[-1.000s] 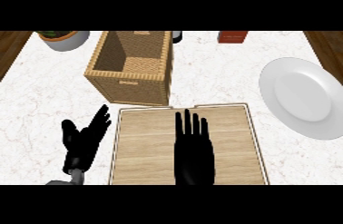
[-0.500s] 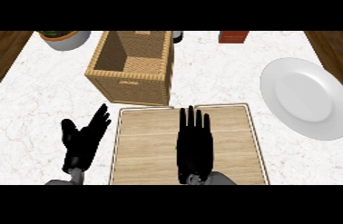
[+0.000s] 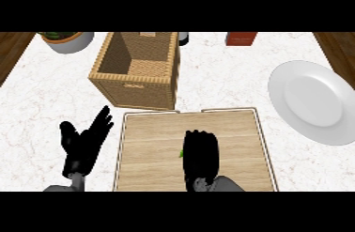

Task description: Pick the lemon from the tray and place it in the plate

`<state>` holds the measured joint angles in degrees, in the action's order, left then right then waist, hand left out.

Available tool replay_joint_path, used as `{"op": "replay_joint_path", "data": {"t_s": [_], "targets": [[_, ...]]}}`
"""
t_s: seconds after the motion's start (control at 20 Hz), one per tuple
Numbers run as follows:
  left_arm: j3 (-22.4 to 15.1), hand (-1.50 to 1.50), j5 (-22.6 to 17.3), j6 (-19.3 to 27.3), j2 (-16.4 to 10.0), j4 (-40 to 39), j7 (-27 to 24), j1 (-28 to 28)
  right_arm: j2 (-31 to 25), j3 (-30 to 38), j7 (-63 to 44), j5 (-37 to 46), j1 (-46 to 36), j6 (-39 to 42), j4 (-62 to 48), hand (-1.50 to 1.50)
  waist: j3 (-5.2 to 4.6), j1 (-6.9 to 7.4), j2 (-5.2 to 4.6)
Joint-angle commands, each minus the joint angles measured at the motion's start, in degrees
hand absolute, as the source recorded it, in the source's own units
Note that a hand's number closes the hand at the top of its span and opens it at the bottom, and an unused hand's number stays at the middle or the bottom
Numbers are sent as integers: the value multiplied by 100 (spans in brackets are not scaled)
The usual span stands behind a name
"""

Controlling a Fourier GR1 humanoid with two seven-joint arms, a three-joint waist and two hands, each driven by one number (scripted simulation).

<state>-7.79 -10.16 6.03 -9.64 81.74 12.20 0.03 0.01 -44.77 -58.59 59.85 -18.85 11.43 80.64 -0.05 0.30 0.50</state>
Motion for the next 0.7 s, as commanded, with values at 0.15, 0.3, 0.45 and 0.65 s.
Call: {"op": "replay_joint_path", "data": {"t_s": [0.15, 0.3, 0.45, 0.65], "targets": [[-15, 0, 87, -53, 77, 228, 37, 182, -3, -281, -245, 255, -261, -146, -583, 150, 5, 20, -52], [110, 0, 21, -209, -58, 115, -69, 286, -1, -15, -633, 175, -417, -367, -575, 150, 5, 36, -54], [-119, 0, 133, -83, 216, -45, -96, 7, -1, 1196, -969, -178, -987, -1155, -947, 150, 9, 140, -138], [-104, 0, 51, -234, 44, 138, 87, 109, -2, 2114, -1183, 142, -1437, -2232, -1228, 150, 20, 244, -137]]}}
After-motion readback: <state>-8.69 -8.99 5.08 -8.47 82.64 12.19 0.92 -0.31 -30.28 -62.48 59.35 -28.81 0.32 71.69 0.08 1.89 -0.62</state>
